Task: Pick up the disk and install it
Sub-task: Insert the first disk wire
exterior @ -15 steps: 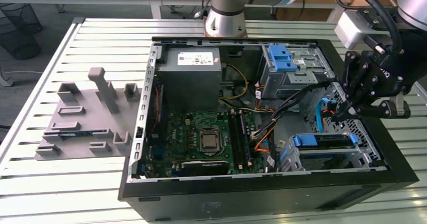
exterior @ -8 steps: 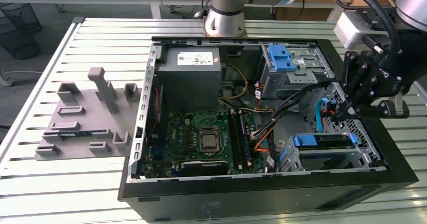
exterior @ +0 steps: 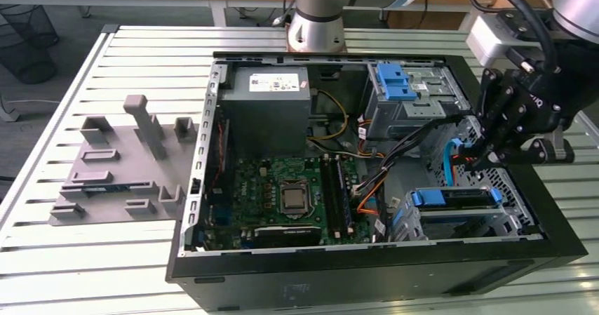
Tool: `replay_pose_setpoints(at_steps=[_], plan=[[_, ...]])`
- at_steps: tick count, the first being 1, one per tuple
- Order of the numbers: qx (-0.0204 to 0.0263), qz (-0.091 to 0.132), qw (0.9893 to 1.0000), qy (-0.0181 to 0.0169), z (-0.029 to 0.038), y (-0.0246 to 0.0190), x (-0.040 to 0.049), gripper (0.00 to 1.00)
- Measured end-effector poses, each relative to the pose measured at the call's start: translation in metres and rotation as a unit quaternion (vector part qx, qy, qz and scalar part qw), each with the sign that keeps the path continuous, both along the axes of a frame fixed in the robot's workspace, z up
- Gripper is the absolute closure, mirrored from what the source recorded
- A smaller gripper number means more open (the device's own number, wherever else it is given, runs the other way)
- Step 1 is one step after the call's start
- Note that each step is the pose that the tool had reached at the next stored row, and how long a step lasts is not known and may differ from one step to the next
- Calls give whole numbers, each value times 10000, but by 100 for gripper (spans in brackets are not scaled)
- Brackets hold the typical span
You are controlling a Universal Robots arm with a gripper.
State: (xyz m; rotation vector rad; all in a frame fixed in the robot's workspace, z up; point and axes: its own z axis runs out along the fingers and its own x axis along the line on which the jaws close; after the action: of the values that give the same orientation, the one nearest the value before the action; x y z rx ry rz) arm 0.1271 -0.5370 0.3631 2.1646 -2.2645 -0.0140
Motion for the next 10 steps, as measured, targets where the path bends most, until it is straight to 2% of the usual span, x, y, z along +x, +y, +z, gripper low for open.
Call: replay_pose_setpoints(at_steps=[3, 10], plan=[[0, -3, 10000, -14, -11, 6, 0, 76], [0, -3, 9999, -122, -42, 7, -26, 76]])
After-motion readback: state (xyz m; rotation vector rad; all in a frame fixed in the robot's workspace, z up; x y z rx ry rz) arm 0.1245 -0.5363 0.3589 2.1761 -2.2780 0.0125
